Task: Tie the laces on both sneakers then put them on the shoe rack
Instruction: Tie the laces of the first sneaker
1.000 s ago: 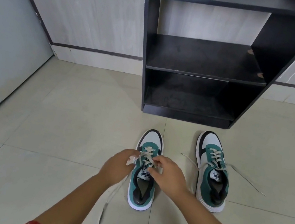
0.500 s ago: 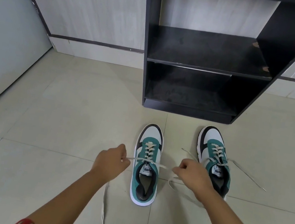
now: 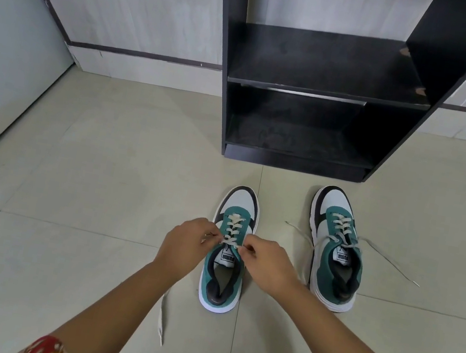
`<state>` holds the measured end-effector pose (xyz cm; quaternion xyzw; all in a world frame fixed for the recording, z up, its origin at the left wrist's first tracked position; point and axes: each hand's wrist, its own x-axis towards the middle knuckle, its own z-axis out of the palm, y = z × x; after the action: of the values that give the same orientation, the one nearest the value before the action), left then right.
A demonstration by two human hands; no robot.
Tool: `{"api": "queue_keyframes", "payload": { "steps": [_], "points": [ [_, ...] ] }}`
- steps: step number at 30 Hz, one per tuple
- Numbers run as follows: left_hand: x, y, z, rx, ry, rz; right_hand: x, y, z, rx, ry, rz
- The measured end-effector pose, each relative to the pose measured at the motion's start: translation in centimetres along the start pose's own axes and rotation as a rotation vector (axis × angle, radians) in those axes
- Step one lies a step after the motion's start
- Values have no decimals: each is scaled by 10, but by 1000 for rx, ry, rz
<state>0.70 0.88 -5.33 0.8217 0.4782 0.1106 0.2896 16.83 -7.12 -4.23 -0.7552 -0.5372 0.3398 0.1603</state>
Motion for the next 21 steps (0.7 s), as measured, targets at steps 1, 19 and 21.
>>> {"api": "queue_keyframes", "payload": {
  "steps": [1,19,21],
  "points": [
    [-1,0,0,18,11,5,1,1,0,83,-5,25],
    [-11,-14,8,-86,-50,-122,5,15,11,661,62,250],
    [-10,-16,7,-43,-95,-143,2,17,10,698,45,225]
  ]
}}
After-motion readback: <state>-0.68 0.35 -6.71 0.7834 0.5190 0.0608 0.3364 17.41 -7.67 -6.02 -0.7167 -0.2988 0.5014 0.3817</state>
